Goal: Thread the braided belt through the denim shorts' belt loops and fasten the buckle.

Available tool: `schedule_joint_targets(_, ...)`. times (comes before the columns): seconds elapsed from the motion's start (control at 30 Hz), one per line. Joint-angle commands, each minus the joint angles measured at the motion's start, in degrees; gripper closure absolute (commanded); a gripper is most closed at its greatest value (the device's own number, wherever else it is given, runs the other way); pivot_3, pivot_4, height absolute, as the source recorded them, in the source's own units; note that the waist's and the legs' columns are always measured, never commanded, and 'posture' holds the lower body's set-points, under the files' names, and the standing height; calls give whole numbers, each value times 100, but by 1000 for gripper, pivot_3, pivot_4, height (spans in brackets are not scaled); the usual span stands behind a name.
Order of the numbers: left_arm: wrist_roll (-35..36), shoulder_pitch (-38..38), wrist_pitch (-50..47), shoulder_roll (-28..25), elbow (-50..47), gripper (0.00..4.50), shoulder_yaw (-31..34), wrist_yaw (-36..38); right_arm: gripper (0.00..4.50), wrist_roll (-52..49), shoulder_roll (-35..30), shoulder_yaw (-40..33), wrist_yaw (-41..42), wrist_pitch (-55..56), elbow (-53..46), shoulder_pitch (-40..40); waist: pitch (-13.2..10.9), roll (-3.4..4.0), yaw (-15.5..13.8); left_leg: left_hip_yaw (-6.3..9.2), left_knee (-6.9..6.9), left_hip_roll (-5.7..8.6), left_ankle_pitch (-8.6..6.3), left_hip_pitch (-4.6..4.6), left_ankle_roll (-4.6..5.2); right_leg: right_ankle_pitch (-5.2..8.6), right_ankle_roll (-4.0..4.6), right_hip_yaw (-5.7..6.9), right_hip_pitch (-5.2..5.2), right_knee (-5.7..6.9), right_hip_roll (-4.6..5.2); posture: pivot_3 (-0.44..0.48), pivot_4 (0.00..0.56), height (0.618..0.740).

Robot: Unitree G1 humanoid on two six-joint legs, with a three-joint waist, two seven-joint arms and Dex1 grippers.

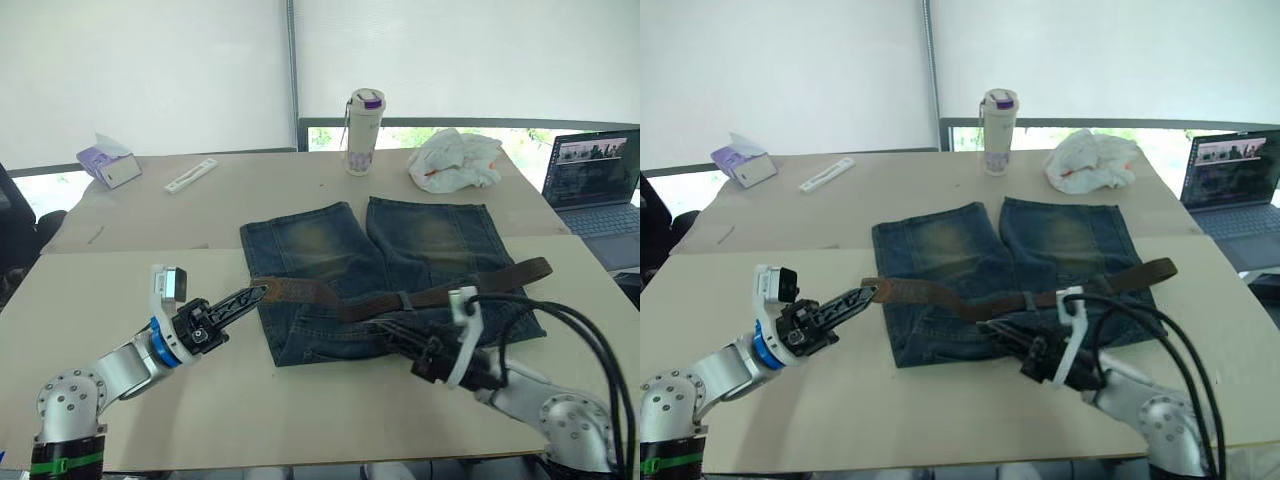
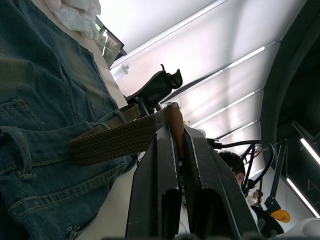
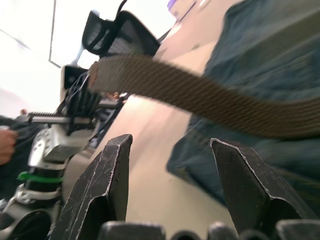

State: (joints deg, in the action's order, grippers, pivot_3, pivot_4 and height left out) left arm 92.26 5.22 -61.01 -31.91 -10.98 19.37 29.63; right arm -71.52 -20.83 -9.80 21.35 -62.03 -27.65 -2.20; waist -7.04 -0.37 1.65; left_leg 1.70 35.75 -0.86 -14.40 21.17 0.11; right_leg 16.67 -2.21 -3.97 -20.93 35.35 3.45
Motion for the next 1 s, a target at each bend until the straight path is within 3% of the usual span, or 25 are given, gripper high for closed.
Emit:
schedule_joint_targets(0.03, 5, 141, 76, 85, -103, 4500, -111, 22, 1680, -294, 530, 281, -582, 192, 117, -359, 0, -2, 0, 1, 0, 1, 0, 4, 0, 0, 0, 0, -5, 1, -1, 0, 150, 740)
schedule_joint_targets(0.1, 9, 150, 92, 116, -96, 4500, -126, 3, 1680, -533, 921, 100, -1076, 431, 413, -576, 0, -2, -2, 1, 2, 2, 0, 4, 0, 0, -1, -1, -6, 5, -3, 0, 150, 740)
schedule_joint_targets(0.27, -36, 82, 153, 129, -107, 4500, -161, 27, 1680, -1275, 1272, -194, -1331, 770, 567, -584, 0, -2, -42, 1, 2, 4, 0, 5, 0, 0, -2, 2, -10, 5, -3, 0, 150, 740)
schedule_joint_targets(0.3, -46, 74, 161, 132, -108, 4500, -171, 33, 2202, -1385, 1278, -205, -1361, 801, 548, -575, 0, -2, -42, 1, 1, 4, 1, 7, 0, 0, -2, 1, -10, 5, -2, 0, 150, 740)
schedule_joint_targets(0.53, -186, 133, 202, 183, -37, 4500, -243, 76, 4481, -1671, 1101, -27, -1351, 887, 360, -523, 0, -2, -9, -1, 2, 2, 1, 4, 1, 0, -1, 0, -11, 12, -7, 0, 150, 740)
schedule_joint_targets(0.97, -667, 226, 252, 191, 41, 4500, -374, 333, 4481, -1488, 922, 114, -1381, 1158, 461, -552, 0, -2, 53, -1, 2, 3, 1, 5, 1, 1, -2, 0, -11, 13, -12, 0, 150, 740)
schedule_joint_targets(1.0, -802, 238, 329, 207, 74, 4133, -369, 305, 4497, -1440, 906, 125, -1384, 1163, 479, -560, 0, -2, 54, -1, 2, 2, 1, 5, 1, 1, -2, 0, -11, 13, -13, 0, 150, 740)
